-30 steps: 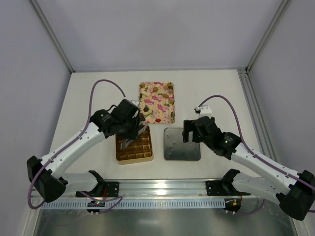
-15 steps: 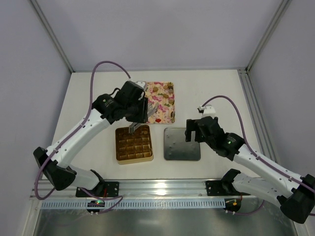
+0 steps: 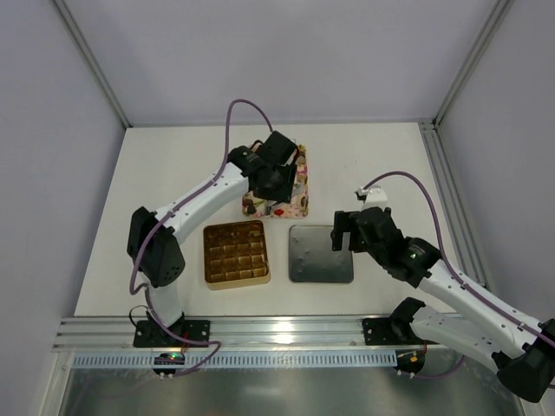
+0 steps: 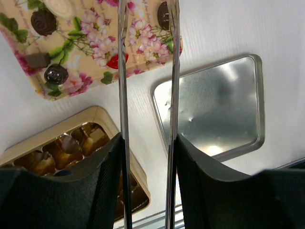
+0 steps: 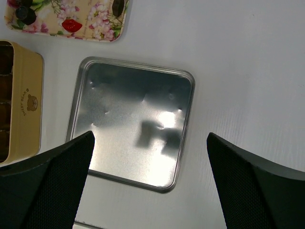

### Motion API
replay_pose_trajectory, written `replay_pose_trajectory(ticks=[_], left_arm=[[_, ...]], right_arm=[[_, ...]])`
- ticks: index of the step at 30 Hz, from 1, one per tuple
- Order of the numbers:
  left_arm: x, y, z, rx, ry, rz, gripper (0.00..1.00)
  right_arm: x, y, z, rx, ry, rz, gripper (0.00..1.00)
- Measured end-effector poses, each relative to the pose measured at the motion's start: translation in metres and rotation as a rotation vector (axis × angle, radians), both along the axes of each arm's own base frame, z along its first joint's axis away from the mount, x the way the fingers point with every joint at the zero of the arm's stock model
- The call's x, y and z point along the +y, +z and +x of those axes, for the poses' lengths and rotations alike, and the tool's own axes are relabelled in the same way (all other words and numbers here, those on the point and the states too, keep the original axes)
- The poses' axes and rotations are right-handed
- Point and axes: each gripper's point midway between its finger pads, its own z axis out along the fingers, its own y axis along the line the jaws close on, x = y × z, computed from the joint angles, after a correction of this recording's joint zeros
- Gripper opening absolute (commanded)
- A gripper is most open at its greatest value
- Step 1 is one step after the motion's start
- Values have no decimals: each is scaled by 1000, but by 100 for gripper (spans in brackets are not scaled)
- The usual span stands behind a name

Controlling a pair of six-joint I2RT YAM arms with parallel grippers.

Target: Pack the chocolate

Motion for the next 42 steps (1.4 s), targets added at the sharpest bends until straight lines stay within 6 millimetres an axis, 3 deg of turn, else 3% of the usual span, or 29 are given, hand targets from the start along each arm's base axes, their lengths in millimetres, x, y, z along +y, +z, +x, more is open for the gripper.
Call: replay_pose_trajectory(ticks=[6,13,42], left_arm=[[-17,-28,9,32,-15,21,46],[-22,-50,11,61,-19,48,45],[-31,-63,0,63,-45,96,36]], right_arm=[[-3,3,-1,-7,-4,3,100],[-6,4,-3,-10,-9,5,100],[-11,7,-5,-18,-21,6,100]])
